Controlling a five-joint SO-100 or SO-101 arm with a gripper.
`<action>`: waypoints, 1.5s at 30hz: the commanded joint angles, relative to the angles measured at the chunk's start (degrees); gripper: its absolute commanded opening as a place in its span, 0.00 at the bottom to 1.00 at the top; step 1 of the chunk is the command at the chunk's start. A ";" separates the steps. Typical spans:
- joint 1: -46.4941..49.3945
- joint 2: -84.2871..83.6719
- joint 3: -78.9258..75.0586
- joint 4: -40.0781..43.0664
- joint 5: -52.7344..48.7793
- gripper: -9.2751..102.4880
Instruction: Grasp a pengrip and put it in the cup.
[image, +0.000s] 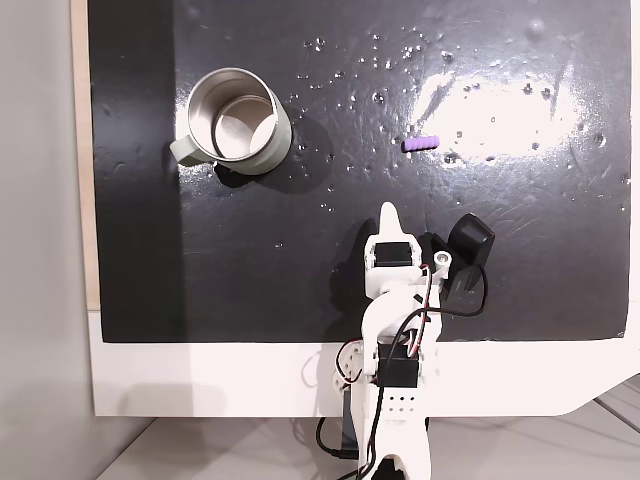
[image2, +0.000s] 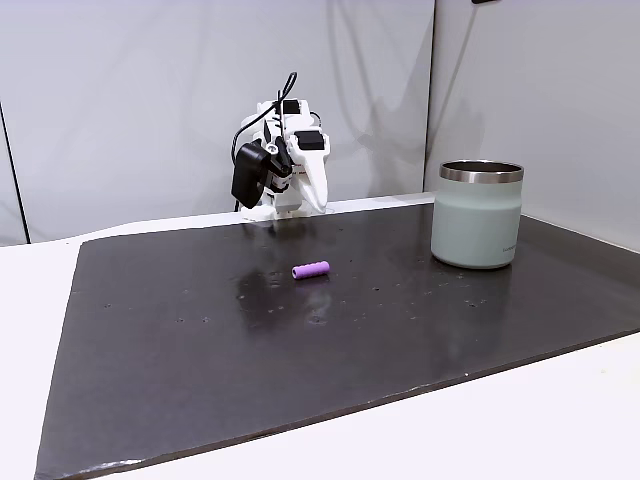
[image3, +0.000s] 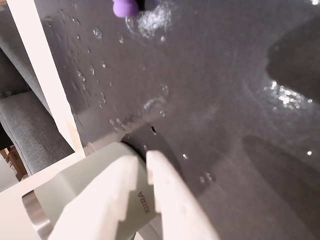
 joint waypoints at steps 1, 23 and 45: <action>0.09 0.79 -0.18 -1.76 0.09 0.08; 5.10 0.79 -4.13 1.58 -1.76 0.08; 5.27 -49.75 -38.85 1.14 -4.04 0.22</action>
